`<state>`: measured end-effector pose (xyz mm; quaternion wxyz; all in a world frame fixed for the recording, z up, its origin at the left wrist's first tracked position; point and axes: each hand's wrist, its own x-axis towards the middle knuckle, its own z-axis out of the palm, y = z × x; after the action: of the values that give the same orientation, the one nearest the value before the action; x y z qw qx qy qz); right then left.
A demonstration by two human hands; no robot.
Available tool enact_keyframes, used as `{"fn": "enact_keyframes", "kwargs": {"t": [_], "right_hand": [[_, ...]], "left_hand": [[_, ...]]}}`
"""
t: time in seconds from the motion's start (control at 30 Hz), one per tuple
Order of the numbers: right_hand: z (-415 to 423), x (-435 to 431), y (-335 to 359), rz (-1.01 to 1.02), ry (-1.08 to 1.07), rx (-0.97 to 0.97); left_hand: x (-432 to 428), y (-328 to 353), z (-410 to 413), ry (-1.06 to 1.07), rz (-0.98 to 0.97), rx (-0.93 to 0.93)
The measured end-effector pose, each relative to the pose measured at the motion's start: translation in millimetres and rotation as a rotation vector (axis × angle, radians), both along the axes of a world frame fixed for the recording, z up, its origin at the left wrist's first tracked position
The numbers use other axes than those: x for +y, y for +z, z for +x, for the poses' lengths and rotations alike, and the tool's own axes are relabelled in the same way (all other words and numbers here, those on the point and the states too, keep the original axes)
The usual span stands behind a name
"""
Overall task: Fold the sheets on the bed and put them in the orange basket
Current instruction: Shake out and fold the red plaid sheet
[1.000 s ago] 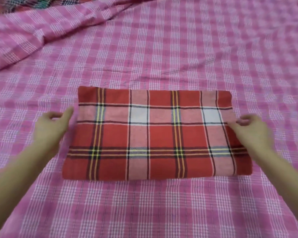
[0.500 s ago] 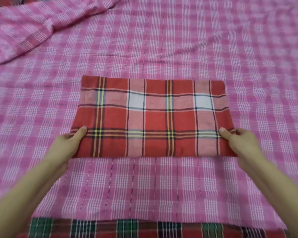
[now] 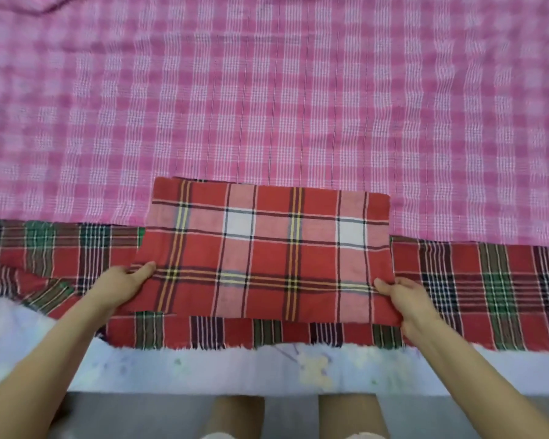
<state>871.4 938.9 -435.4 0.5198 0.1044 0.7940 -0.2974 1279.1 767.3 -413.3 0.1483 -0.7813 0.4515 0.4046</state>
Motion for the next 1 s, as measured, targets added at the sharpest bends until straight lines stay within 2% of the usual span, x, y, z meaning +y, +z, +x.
{"fn": "enact_keyframes", "kwargs": {"t": [0.13, 0.2, 0.23, 0.27, 0.3, 0.37, 0.4, 0.47, 0.53, 0.63, 0.7, 0.77, 0.8, 0.87, 0.93, 1.0], "right_hand": [[7, 26, 7, 0.020, 0.090, -0.015], [10, 36, 2, 0.037, 0.111, -0.015], [13, 40, 0, 0.037, 0.111, -0.014], [16, 43, -3, 0.027, 0.105, -0.012], [19, 43, -5, 0.012, 0.090, -0.008], [24, 39, -7, -0.046, 0.057, -0.014], [24, 36, -3, -0.074, 0.048, -0.026], [28, 30, 8, -0.146, 0.080, -0.050], [36, 24, 25, -0.201, 0.134, -0.060], [59, 12, 53, -0.302, 0.253, -0.025], [81, 3, 71, -0.395, 0.411, 0.072], [110, -6, 77, -0.362, 0.716, 0.279], [127, -12, 76, -0.292, 0.875, 0.380], [168, -23, 68, -0.165, 1.124, 0.525], [206, -34, 48, -0.089, 1.284, 0.558], [232, -46, 25, -0.042, 1.319, 0.551]], "left_hand": [[24, 3, 19, -0.054, 0.099, 0.039], [38, 6, 23, -0.183, 0.147, -0.115], [46, 6, 23, -0.301, 0.094, -0.266], [54, 2, 20, -0.432, -0.056, -0.394], [63, -4, 10, -0.544, -0.240, -0.430], [83, -14, -32, -0.707, -0.588, -0.263], [92, -17, -61, -0.784, -0.694, -0.150], [105, -29, -115, -0.929, -0.758, 0.027], [108, -44, -153, -1.003, -0.691, 0.100], [98, -73, -170, -0.978, -0.486, 0.121], [88, -83, -167, -0.991, -0.427, 0.162], [82, -79, -155, -0.874, -0.456, 0.344], [79, -72, -148, -0.674, -0.437, 0.515], [75, -52, -125, -0.137, -0.339, 0.764], [73, -38, -103, 0.293, -0.231, 0.910], [75, -34, -89, 0.404, -0.195, 0.930]]}}
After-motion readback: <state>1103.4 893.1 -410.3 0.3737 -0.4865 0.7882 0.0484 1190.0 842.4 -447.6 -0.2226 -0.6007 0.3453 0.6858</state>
